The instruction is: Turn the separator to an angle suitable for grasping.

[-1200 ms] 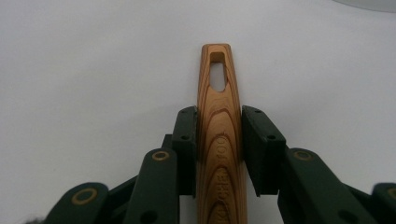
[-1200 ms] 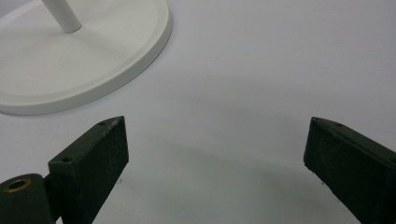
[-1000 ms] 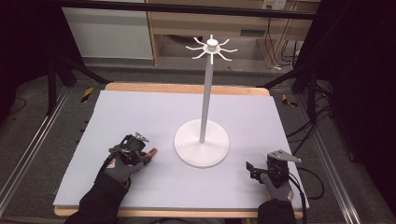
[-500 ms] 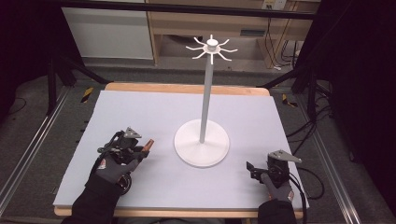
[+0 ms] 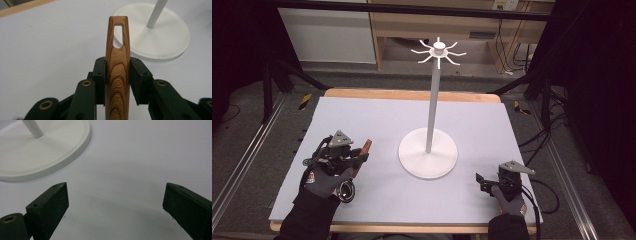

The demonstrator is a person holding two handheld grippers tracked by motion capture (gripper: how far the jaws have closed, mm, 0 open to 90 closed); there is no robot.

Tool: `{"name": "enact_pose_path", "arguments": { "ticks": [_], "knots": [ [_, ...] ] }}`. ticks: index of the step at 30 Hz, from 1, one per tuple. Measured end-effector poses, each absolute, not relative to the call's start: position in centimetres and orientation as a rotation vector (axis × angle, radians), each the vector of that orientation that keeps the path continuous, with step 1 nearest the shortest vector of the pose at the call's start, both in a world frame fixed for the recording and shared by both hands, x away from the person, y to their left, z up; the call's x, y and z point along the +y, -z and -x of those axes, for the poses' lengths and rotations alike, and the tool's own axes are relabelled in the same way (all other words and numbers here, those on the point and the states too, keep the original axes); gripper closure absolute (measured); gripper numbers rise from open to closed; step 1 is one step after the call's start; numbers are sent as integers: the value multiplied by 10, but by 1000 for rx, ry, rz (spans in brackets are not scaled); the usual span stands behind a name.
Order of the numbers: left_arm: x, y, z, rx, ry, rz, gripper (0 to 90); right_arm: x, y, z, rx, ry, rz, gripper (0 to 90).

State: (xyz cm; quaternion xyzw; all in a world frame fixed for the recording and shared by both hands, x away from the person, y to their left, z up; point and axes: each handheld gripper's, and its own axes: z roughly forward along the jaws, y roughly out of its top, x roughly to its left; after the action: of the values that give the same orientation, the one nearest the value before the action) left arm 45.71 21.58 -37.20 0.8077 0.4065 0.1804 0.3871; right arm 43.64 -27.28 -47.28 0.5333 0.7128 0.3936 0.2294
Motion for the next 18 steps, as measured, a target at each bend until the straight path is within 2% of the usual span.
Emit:
{"name": "enact_pose_path", "arguments": {
  "ticks": [18],
  "knots": [
    [227,351,-441,1003,-562,-1844,678,-273,473,-437,1953,-1090,-1465,68]
  ]
}}
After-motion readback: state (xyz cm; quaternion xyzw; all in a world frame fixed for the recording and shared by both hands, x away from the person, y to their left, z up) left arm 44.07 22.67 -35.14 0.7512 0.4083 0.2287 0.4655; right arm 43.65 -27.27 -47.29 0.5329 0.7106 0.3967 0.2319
